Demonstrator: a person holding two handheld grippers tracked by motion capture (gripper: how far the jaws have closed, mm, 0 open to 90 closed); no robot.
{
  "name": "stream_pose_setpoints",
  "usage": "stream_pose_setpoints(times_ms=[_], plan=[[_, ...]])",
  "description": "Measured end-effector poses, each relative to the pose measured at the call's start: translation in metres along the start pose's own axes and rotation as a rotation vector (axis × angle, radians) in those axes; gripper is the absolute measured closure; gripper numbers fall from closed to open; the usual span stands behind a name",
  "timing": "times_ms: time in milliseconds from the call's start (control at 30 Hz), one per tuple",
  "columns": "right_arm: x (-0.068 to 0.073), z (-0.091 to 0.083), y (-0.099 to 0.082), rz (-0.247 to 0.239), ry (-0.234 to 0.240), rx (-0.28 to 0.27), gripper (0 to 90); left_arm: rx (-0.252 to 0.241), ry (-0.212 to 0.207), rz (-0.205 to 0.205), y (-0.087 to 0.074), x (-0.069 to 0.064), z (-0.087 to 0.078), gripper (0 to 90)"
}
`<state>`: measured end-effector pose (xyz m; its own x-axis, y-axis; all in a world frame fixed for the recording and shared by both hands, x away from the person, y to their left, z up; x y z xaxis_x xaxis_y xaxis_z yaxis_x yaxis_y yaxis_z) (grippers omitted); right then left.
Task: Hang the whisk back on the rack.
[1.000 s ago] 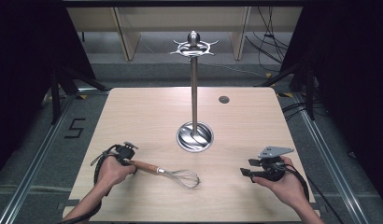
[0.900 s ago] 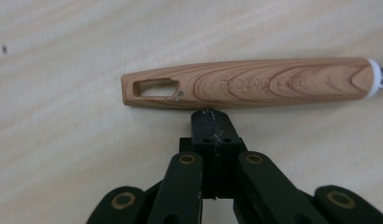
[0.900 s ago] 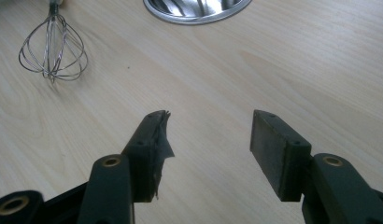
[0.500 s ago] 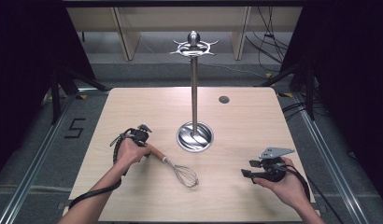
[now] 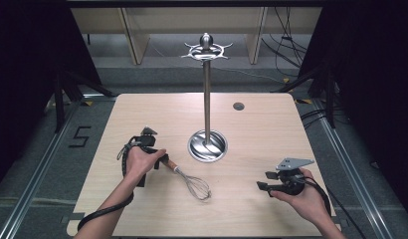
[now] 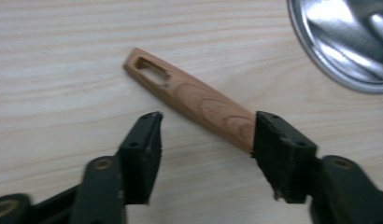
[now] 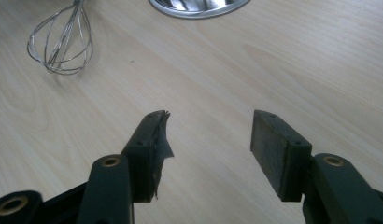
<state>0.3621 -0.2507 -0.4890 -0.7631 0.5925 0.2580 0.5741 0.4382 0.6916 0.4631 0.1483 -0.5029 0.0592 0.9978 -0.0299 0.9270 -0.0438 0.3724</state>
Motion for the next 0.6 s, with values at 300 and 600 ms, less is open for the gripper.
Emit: stream_pose_setpoints(times_ms=[300,600], plan=[[-0.001,0.001,-0.007,0.035,0.001,-0.008,45.3,0.089,0.069,0.032,0.005,-0.021,0.013,27.7],[0.001,0.000,-0.006,0.051,-0.016,-0.011,45.5,0.123,0.120,0.050,0.006,-0.025,0.017,29.4]])
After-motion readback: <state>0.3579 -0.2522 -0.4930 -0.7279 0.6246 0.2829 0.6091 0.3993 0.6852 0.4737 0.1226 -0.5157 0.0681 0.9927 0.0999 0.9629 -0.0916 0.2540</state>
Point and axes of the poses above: each handheld gripper's, and its own axes: z roughly forward along the jaws, y roughly out of its top, x roughly to its left, the point moved 4 cm from there along z, roughly forward along the jaws, and after that the axes turned 12 degrees about y, right-handed, at the moved point
